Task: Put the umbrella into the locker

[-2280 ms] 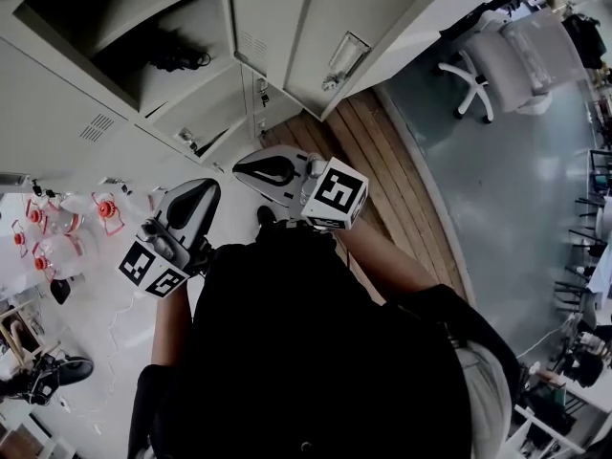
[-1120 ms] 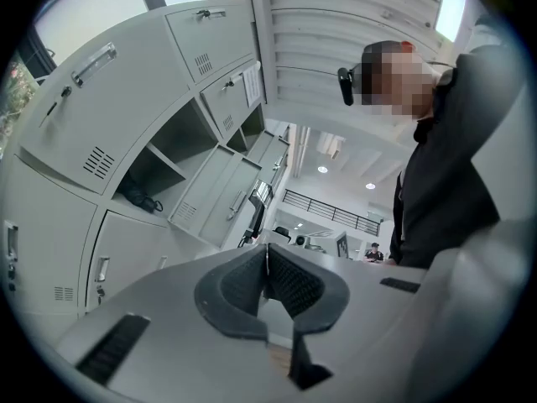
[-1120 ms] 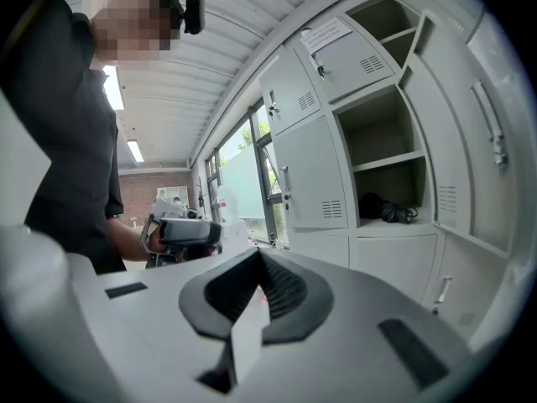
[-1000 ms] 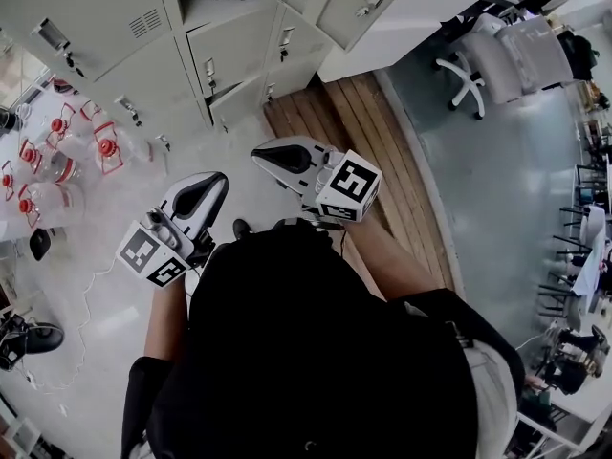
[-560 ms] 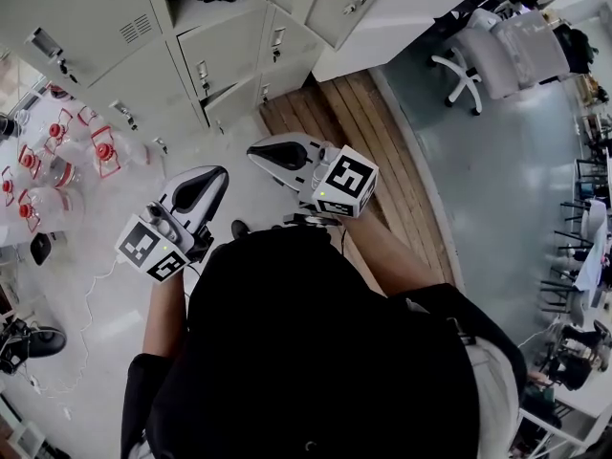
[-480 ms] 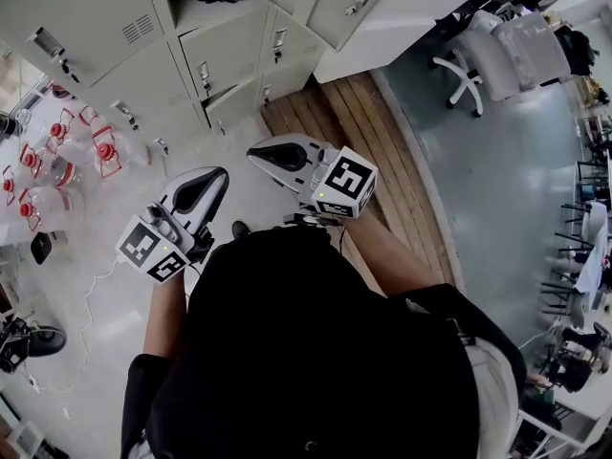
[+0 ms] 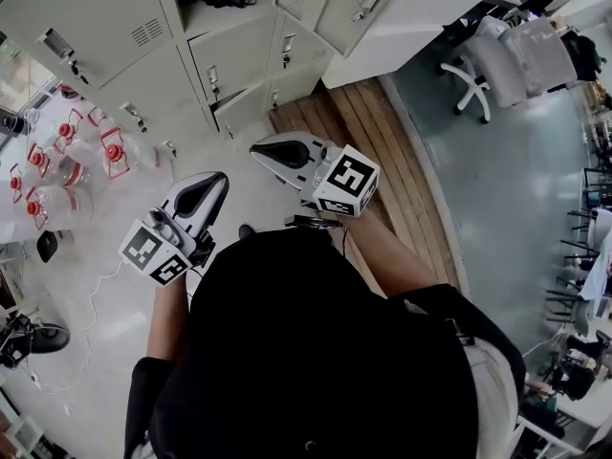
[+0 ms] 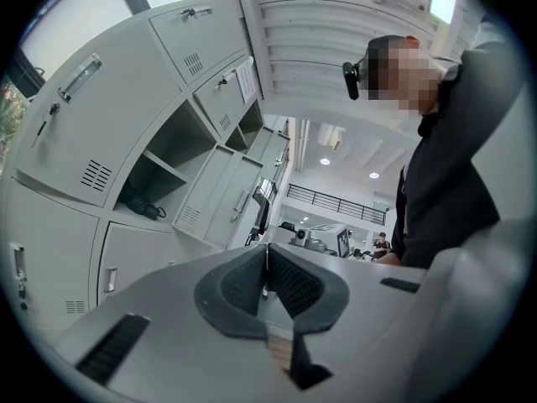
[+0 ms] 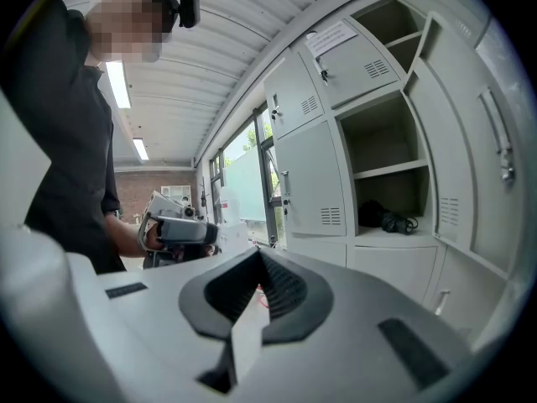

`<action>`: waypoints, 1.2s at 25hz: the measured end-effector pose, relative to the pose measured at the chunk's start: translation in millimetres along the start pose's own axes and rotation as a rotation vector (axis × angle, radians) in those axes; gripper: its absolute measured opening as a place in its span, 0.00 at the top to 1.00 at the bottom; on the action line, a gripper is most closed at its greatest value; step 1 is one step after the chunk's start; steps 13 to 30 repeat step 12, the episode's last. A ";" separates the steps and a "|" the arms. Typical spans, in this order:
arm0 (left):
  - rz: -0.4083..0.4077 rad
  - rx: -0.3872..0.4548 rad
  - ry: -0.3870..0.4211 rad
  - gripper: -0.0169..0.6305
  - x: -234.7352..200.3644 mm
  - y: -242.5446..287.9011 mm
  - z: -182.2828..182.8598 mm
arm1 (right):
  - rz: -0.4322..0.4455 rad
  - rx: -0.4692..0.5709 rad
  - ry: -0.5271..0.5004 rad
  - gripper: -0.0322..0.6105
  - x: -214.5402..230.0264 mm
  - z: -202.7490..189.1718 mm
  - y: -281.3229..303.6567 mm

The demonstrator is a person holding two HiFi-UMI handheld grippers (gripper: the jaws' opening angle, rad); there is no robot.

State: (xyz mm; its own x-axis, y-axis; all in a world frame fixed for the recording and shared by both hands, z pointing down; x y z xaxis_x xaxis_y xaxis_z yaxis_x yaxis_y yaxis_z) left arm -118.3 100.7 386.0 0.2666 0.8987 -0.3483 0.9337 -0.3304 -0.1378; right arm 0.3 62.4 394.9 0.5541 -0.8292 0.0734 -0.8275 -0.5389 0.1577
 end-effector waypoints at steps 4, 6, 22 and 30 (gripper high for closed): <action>0.005 -0.006 -0.009 0.95 -1.8 -2.5 -4.8 | -0.003 0.000 0.018 0.93 1.4 -4.9 4.6; 0.009 -0.011 -0.014 0.95 -2.1 -5.5 -7.2 | -0.002 -0.001 0.030 0.93 -0.1 -8.4 7.8; 0.028 -0.004 -0.012 0.95 -10.4 -21.5 -5.7 | 0.007 -0.004 0.034 0.93 -4.0 -11.4 24.3; 0.028 -0.004 -0.012 0.95 -10.4 -21.5 -5.7 | 0.007 -0.004 0.034 0.93 -4.0 -11.4 24.3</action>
Point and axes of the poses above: the fingertips, and each gripper's own axes: y forward along the fingers, x to its right, z out of its top, the point moved 4 cm from there along -y, backward along the fingers, and after that the axes turned 11 degrees about -z, right-handed, at the moved point
